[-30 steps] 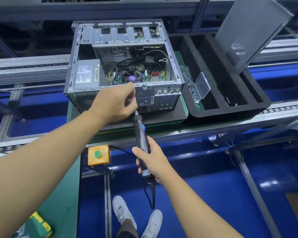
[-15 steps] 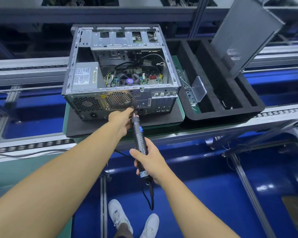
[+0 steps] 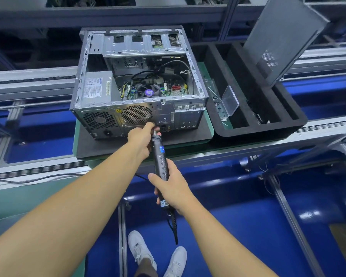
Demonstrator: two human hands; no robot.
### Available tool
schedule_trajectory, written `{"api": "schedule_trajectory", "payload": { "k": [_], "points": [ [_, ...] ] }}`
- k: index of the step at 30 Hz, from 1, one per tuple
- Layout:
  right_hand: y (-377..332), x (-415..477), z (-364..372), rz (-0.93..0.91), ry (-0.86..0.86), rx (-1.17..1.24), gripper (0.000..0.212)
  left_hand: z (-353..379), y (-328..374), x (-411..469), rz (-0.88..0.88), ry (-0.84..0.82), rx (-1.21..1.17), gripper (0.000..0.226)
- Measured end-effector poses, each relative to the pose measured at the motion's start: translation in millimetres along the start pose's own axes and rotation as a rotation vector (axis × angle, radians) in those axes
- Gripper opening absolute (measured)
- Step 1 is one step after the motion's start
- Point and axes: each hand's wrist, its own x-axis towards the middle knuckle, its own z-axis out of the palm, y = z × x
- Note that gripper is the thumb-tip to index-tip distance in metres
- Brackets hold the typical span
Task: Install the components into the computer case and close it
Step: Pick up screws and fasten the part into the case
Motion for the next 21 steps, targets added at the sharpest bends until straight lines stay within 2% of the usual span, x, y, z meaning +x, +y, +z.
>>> {"api": "schedule_trajectory", "payload": {
  "k": [5, 11, 16, 21],
  "points": [
    [9.6, -4.8, -3.4, -0.002, 0.004, -0.013, 0.045, -3.5, -9.5, -5.8, -0.002, -0.054, -0.034, 0.01],
    [12.5, -6.6, -11.1, -0.022, -0.006, -0.048, 0.055, -15.3, -17.4, -13.7, 0.01, -0.226, -0.112, 0.015],
    [17.0, -12.3, -14.8, -0.045, -0.033, 0.004, 0.058, -21.2, -20.4, -24.5, 0.024, -0.312, -0.213, 0.013],
    [19.3, -19.3, -19.3, -0.039, -0.096, 0.124, 0.067, -23.4, -20.0, -36.0, 0.016, -0.318, -0.256, 0.02]
  ]
}}
